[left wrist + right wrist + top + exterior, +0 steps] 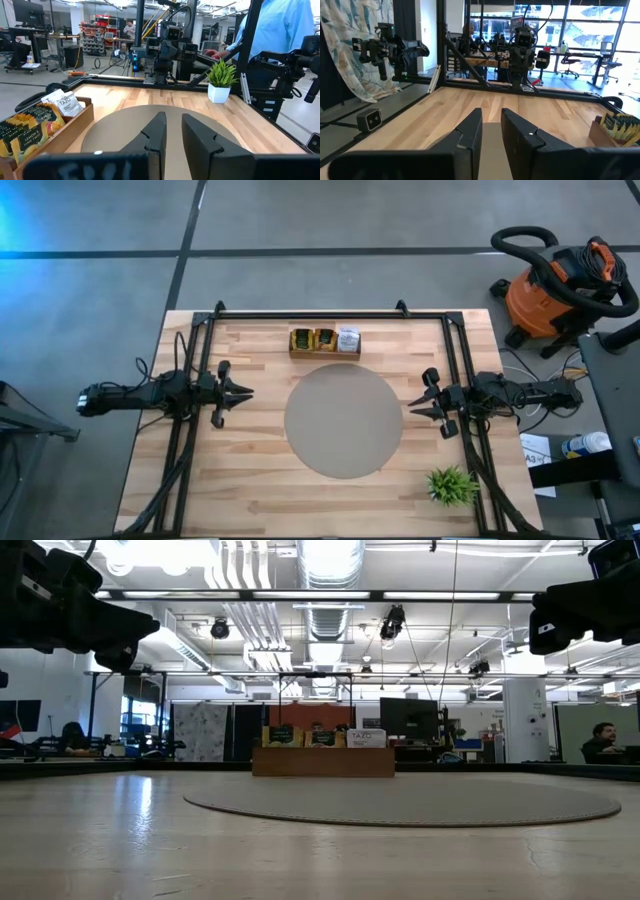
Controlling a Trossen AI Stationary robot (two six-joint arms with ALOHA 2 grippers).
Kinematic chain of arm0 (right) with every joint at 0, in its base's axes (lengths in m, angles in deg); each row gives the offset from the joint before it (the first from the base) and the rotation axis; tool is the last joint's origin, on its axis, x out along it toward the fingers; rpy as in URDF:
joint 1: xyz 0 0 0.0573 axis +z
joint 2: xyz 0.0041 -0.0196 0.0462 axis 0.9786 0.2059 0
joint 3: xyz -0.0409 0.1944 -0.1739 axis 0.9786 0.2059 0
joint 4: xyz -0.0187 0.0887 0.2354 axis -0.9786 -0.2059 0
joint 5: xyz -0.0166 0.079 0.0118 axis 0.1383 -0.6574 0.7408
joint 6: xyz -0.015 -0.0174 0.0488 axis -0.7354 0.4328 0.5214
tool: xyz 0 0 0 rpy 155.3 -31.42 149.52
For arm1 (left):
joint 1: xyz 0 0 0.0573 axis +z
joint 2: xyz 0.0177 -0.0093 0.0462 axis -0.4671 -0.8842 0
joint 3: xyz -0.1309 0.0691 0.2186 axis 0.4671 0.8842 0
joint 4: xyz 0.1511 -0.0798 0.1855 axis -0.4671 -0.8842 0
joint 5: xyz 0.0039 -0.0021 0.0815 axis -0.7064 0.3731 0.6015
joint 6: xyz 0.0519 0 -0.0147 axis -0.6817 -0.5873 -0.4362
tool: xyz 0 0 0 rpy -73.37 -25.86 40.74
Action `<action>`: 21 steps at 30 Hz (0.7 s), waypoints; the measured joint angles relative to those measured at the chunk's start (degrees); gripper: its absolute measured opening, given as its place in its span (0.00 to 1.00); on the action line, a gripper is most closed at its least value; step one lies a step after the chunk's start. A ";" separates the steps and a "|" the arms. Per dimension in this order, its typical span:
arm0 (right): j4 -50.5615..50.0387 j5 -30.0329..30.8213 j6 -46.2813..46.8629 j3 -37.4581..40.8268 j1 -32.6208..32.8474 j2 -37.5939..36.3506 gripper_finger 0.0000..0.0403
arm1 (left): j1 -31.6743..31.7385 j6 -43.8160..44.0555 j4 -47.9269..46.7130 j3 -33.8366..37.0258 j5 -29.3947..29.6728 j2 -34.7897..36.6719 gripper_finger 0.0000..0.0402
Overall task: Pick & Place Tea
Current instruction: Return to Home Position
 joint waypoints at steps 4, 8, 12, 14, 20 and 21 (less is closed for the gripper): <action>0.00 0.00 0.00 0.00 0.00 0.00 0.18 | 0.00 -0.02 0.01 0.01 0.00 0.01 0.14; 0.00 0.00 0.02 0.00 0.00 0.00 0.19 | 0.00 -0.02 0.00 0.02 0.00 0.00 0.14; 0.00 0.00 0.01 0.00 0.00 0.00 0.21 | 0.00 -0.02 0.00 0.01 0.00 0.02 0.14; 0.00 0.00 0.02 0.00 0.00 0.00 0.21 | 0.00 -0.01 0.00 -0.01 0.00 0.00 0.14; 0.00 0.00 0.00 0.00 0.00 0.00 0.21 | -0.02 -0.01 0.01 0.01 -0.01 0.01 0.14; 0.00 0.00 0.02 0.00 0.00 0.00 0.20 | -0.04 -0.02 0.02 0.01 0.00 0.02 0.14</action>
